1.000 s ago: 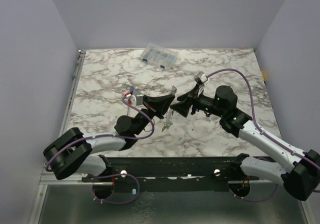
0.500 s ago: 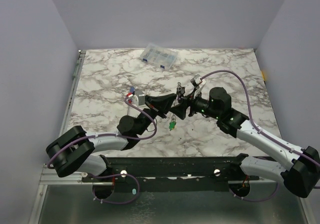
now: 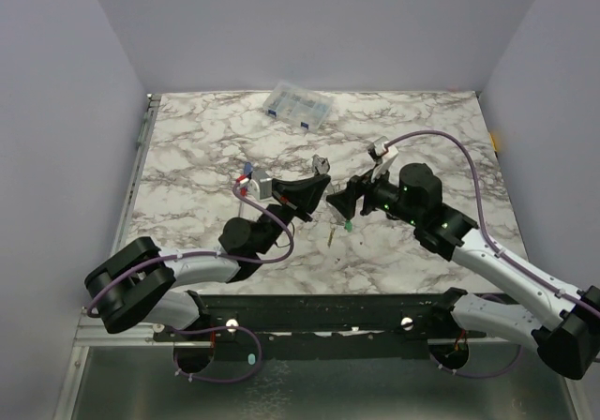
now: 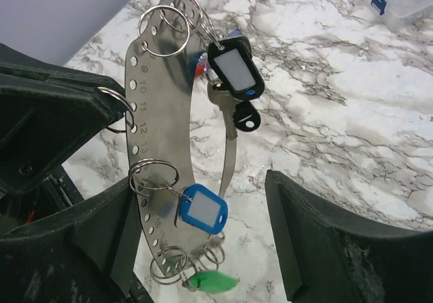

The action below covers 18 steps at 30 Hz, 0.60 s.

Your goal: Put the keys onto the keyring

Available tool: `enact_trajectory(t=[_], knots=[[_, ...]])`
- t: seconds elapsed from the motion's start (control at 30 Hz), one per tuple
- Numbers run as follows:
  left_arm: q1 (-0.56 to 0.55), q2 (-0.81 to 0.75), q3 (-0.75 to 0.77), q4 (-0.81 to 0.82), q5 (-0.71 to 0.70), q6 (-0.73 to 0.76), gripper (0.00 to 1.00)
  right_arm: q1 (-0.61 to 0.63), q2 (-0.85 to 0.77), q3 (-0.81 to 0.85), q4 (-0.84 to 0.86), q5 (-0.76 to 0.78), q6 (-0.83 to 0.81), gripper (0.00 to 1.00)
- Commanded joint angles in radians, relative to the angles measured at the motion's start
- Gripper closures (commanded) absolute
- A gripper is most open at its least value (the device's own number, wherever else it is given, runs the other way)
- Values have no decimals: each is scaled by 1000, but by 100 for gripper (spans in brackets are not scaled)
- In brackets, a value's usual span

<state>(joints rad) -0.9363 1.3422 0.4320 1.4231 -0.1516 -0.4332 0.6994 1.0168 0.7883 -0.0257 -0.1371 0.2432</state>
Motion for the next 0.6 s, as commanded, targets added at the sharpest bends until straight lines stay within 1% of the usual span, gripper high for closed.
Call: enact_trajectory(t=[0.0,0.37,0.43,0.5,0.57], knots=[[-8,-28,6,87,-14,-10,100,-2,-15,12,-31,23,-49,25],[-39,-10,14,88,-27,-27,100,-2,71,99,17,-5,-78,25],[-45,-8,12,90,-31,-30,100,-2,85,112,54,-10,-80,25],[-48,-9,8,95,-33,-29,100,-3,98,117,68,-10,-88,27],[-48,-13,3,97,-39,-31,100,-2,105,120,77,-18,-100,33]])
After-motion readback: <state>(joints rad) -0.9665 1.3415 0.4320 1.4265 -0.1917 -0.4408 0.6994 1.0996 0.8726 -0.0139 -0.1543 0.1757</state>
